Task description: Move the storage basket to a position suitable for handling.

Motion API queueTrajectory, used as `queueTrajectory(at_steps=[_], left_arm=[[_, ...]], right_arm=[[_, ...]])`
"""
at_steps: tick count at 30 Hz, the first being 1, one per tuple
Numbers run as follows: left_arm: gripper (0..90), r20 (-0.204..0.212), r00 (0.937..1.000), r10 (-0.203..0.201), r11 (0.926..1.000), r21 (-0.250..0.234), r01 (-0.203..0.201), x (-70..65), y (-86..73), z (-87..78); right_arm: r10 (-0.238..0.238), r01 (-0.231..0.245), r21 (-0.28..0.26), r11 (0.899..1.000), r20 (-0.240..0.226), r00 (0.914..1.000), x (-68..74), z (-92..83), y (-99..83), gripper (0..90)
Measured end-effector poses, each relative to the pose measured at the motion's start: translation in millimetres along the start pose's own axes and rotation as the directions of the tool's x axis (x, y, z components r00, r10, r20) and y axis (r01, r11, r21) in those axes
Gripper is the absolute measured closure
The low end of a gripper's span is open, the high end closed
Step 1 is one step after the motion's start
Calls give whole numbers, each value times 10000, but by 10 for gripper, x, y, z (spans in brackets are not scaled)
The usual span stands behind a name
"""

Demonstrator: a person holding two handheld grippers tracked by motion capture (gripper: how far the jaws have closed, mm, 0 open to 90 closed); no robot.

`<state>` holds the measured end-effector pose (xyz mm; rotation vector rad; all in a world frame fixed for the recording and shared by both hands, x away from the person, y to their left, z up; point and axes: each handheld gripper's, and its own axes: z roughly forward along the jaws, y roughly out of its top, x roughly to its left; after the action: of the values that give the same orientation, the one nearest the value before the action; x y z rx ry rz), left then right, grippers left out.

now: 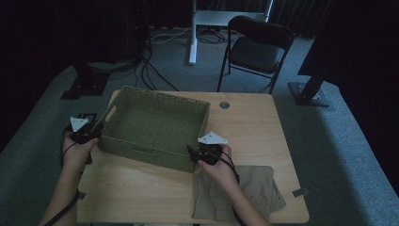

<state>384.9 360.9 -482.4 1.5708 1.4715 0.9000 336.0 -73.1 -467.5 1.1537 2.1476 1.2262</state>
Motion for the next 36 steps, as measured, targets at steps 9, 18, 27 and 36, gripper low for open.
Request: queueTrajectory(at_steps=[9,18,27,36], left_arm=[[752,117,9996,-260,9996,102,258,-82,-11,-36],[755,318,9990,-310,9991,288,301,-211,-22,-88],[809,363,9989,-298,9990,332,286,-401,-32,-89],[816,423,9990,-150,9989,448,131,-618,-17,-62]], right_arm=[[19,-20,30,10000,442,9990,-100,7,30,531],[198,-204,63,9998,829,9964,-239,-11,42,600],[704,-718,68,9974,1249,9897,-419,-60,31,658],[1072,-1086,1,9941,1598,9813,-604,-141,-10,688]])
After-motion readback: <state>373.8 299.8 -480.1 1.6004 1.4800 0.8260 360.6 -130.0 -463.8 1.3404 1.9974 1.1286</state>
